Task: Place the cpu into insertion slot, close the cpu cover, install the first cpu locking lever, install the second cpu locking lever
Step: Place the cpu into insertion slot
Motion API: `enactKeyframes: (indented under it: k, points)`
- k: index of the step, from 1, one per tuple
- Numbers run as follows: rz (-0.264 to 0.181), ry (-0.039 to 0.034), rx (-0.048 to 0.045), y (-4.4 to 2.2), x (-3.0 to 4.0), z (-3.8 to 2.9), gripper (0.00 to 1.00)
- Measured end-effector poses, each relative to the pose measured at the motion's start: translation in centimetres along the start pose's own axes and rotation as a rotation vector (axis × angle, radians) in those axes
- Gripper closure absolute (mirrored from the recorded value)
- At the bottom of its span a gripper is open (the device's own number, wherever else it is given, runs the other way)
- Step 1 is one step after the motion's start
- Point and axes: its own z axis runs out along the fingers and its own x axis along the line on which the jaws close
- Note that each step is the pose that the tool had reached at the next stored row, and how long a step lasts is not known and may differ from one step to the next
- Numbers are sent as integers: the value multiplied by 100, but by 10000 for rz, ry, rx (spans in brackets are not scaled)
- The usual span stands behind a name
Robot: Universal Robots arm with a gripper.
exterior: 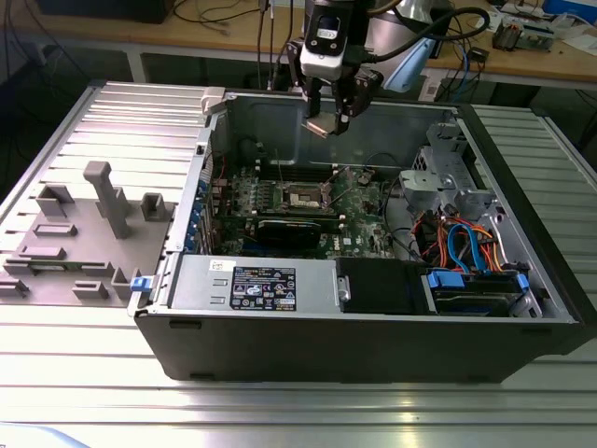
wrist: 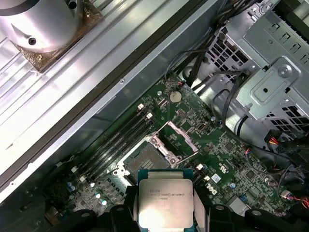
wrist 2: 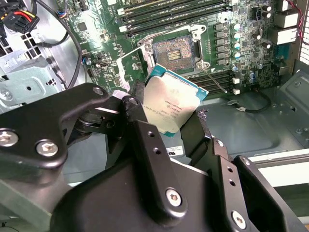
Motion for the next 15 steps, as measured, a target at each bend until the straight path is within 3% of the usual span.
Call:
enactKeyframes:
  k: [15]
  points:
    - [230,-27,14,0,0,0,46]
